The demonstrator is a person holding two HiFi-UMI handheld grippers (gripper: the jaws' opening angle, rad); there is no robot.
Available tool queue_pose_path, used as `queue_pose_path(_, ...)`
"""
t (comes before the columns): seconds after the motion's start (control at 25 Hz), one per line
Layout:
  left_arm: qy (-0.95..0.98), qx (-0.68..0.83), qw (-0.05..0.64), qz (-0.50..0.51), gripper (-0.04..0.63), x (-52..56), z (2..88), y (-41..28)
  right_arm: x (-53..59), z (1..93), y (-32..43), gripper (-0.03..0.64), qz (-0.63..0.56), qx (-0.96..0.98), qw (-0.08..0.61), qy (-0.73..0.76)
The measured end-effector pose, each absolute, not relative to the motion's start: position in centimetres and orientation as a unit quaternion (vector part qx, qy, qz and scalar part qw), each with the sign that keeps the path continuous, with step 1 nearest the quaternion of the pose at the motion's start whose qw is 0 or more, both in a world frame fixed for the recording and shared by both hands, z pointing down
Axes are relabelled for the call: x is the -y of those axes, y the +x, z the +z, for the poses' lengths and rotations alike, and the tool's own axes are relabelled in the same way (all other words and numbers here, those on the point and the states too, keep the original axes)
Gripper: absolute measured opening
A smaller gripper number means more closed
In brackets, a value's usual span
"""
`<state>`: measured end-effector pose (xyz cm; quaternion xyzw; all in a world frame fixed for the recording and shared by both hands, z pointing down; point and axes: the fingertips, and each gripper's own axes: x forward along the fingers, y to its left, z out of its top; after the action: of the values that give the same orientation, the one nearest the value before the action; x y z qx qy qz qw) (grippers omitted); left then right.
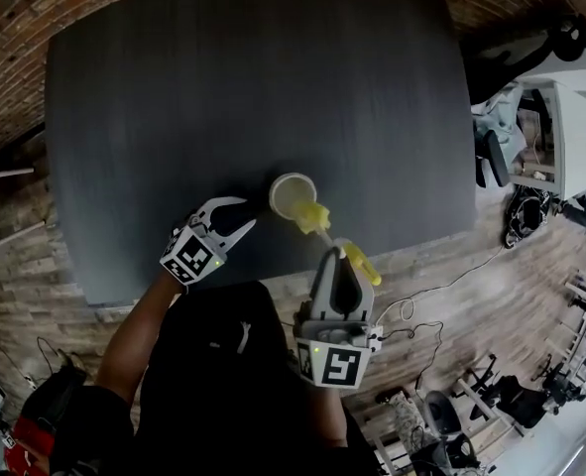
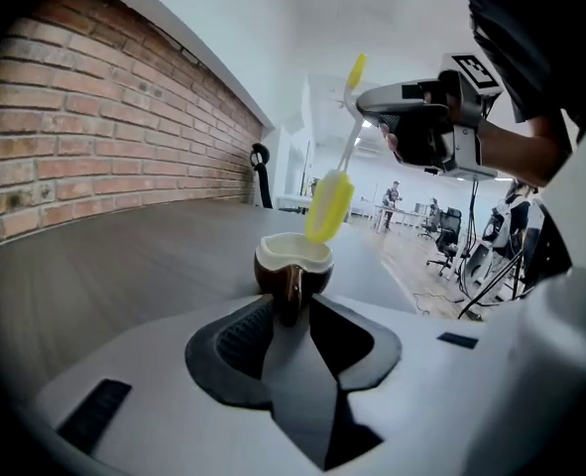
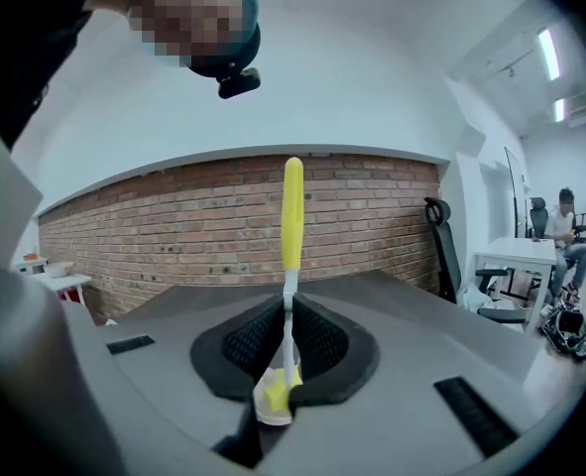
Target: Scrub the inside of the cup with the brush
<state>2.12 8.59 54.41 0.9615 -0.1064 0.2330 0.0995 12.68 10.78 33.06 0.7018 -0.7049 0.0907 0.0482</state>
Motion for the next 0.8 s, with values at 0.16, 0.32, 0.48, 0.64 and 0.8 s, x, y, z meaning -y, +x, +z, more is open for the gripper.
queue_pose_path(0.16,0.961,0.155,0.118,0.196,0.107,-9.1,51.0,0.0,-13.7,31.3,13.9,0.044,0.088,0.69,0.042,0.717)
queue_pose_path(0.32,0.961,0.216,0.091,0.147,0.106,-10.7,44.1,-2.6,-16.9,29.4,14.2,0.044,0.097,0.682,0.032,0.725)
queue_pose_path(0.48,0.963,0.246,0.044,0.102,0.073,-12.8,36.6,-4.2,-19.5,28.4,14.1,0.044,0.11,0.679,0.012,0.726)
queue_pose_path(0.64,0.965,0.252,0.038,0.057,0.054,-16.1,30.9,-4.7,-22.2,27.4,13.5,0.044,0.118,0.679,0.01,0.725)
queue_pose_path(0.8,0.964,0.248,0.068,0.073,0.052,-18.4,30.6,-5.8,-24.5,26.2,12.5,0.044,0.125,0.668,0.008,0.733)
